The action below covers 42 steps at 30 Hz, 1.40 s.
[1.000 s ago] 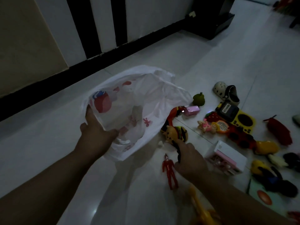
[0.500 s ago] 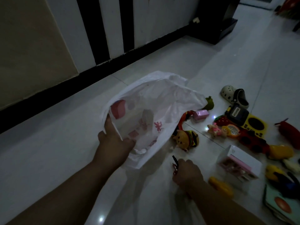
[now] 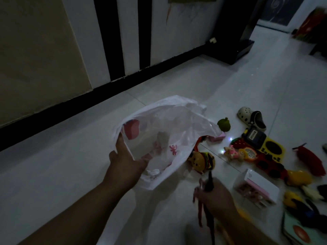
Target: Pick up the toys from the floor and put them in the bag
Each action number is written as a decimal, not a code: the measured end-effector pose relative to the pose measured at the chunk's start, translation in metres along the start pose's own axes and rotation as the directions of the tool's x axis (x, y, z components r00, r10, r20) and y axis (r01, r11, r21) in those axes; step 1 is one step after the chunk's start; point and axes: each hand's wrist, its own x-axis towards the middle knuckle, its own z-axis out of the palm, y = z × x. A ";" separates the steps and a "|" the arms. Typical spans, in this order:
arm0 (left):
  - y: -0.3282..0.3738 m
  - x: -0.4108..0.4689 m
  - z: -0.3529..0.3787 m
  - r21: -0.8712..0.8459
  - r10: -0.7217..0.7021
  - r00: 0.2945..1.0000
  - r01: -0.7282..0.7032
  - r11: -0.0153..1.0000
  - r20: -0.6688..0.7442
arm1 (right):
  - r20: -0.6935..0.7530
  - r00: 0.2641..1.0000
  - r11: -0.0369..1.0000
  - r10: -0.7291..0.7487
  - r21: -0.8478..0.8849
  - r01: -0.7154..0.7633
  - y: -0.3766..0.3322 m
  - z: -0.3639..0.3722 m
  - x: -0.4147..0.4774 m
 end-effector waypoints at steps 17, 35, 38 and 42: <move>-0.003 -0.016 0.001 0.054 0.044 0.994 -0.050 0.997 0.098 | 0.088 0.988 0.823 0.127 0.547 -0.155 -0.154 0.043 0.055; -0.008 -0.013 0.014 0.082 0.153 0.983 -0.162 0.983 0.105 | 0.067 0.987 0.749 0.148 -0.659 -0.068 0.117 -0.037 -0.024; -0.008 -0.021 0.015 0.126 0.134 0.984 -0.148 0.981 0.115 | 0.002 0.978 0.721 0.208 -0.676 -0.151 0.115 -0.018 -0.031; -0.009 -0.023 0.014 0.120 0.157 0.981 -0.171 0.978 0.112 | -0.004 0.991 0.692 0.134 -0.715 -0.097 0.118 -0.009 -0.031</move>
